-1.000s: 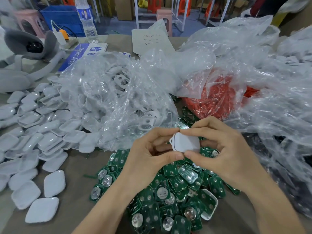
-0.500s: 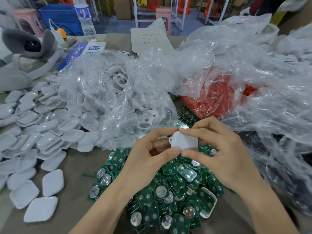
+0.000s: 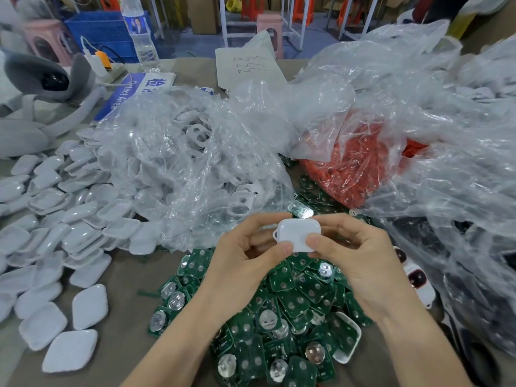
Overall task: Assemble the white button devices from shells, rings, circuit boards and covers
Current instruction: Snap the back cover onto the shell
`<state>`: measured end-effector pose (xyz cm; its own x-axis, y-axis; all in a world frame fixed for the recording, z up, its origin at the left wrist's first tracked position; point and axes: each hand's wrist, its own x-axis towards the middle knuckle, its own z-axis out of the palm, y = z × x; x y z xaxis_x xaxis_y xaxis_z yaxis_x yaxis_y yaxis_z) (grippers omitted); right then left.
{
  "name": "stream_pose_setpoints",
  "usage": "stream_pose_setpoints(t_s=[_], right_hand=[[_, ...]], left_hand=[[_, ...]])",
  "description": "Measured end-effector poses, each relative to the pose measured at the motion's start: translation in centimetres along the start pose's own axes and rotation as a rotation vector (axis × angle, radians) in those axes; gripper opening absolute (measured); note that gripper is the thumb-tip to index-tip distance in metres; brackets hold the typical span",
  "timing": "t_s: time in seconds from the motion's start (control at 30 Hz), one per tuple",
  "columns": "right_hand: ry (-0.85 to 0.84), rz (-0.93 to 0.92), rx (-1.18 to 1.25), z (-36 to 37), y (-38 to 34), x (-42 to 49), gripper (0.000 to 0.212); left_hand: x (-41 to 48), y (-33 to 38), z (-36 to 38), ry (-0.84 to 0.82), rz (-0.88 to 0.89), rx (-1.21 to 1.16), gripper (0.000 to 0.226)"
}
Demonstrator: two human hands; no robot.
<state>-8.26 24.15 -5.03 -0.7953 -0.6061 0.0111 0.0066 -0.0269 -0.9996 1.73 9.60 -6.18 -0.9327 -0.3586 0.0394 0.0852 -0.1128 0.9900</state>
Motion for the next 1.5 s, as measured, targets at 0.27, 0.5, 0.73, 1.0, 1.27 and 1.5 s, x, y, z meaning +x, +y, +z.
stream_pose_setpoints(t_s=[0.27,0.5,0.73,1.0,1.27,1.5], right_hand=[[0.044,-0.050,-0.066,0.33,0.57,-0.05,0.023],[0.038,-0.029,-0.102,0.14,0.74,-0.06,0.019],[0.006,-0.062,-0.161,0.23,0.46,-0.29,0.027],[-0.006,-0.058,-0.174,0.19,0.14,-0.54,0.029],[0.007,-0.058,-0.052,0.44,0.19,-0.49,0.016],[0.008,-0.101,-0.070,1.01,0.51,-0.70,0.008]], left_hand=[[0.07,-0.17,0.17,0.070,-0.045,0.021,0.033],[0.01,-0.12,0.18,0.066,-0.054,0.063,0.028],[0.00,-0.32,0.06,0.101,-0.036,0.059,0.016],[0.00,-0.30,-0.33,0.087,-0.041,0.018,0.016],[-0.09,-0.17,-0.44,0.063,-0.040,-0.026,0.013],[-0.17,-0.08,-0.37,0.070,-0.032,-0.018,0.003]])
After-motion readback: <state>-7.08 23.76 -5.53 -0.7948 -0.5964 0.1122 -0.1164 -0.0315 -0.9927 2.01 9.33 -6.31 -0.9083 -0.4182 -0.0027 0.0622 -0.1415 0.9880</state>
